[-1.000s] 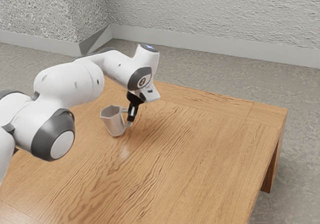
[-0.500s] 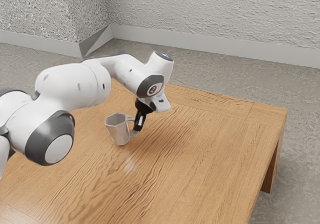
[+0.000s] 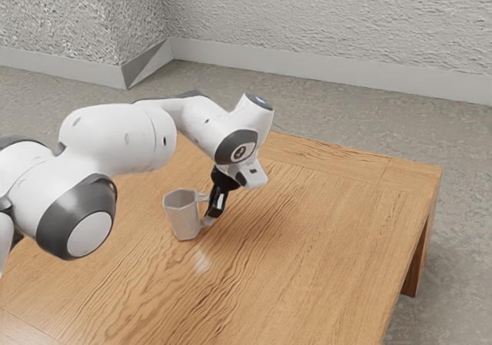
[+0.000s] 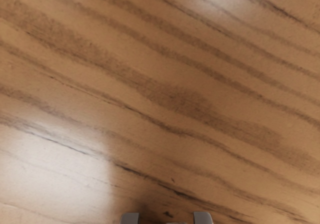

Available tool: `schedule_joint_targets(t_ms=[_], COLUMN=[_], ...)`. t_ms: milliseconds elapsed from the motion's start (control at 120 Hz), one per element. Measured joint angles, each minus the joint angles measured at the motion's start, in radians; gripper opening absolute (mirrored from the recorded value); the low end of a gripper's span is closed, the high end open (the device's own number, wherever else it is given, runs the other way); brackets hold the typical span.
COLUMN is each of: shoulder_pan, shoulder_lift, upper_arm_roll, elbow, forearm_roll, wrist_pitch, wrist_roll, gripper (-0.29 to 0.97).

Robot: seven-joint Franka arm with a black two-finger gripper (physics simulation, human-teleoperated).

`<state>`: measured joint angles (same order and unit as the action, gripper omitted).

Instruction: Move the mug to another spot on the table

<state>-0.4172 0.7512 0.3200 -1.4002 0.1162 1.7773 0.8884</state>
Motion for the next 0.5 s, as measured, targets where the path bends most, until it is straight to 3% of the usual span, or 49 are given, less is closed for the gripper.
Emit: schedule_joint_targets(t_ms=[342,500], shoulder_pan=[-0.003,-0.003], shoulder_lift=[0.005,0.005], upper_arm_roll=[-0.006,-0.010], elbow=[-0.004,-0.009], forearm_roll=[-0.002,-0.005], wrist_pitch=[0.014,0.023], wrist_roll=[-0.032,-0.039], gripper=[0.02,0.21])
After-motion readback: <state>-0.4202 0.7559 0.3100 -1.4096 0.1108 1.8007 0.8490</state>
